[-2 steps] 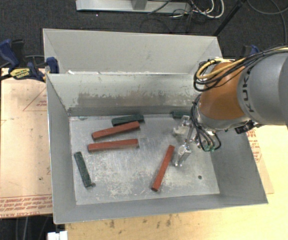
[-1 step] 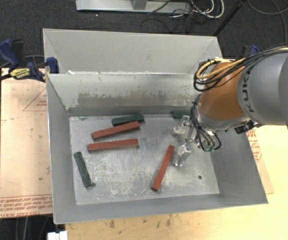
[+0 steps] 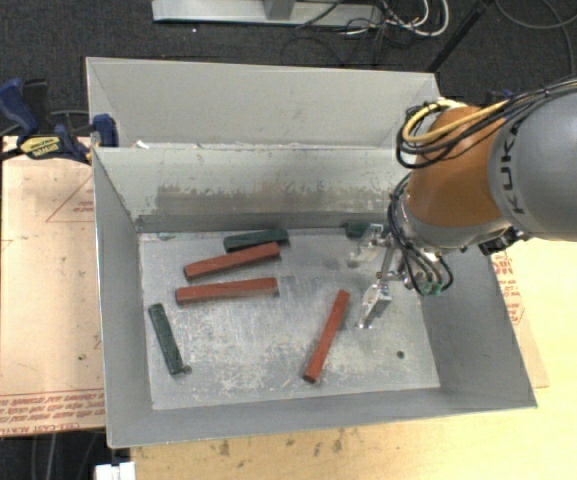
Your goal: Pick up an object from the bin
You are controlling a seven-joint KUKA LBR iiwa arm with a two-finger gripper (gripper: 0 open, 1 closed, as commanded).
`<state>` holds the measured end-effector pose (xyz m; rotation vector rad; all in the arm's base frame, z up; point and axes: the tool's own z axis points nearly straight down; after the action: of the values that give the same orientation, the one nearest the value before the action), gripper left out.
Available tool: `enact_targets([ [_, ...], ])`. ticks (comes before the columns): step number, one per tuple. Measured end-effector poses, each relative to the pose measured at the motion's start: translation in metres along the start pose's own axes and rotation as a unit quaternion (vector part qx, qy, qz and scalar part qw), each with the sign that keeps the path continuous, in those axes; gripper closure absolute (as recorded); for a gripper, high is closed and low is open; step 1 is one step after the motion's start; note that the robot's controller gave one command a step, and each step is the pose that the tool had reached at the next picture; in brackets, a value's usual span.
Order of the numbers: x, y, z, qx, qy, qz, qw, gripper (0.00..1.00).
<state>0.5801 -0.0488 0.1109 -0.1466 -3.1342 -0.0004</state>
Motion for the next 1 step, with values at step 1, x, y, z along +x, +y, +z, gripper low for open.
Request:
enact_targets([
  [1,0.0144,0.0237,0.0279,0.003,-0.0133,-0.124,0.9922,1.00],
])
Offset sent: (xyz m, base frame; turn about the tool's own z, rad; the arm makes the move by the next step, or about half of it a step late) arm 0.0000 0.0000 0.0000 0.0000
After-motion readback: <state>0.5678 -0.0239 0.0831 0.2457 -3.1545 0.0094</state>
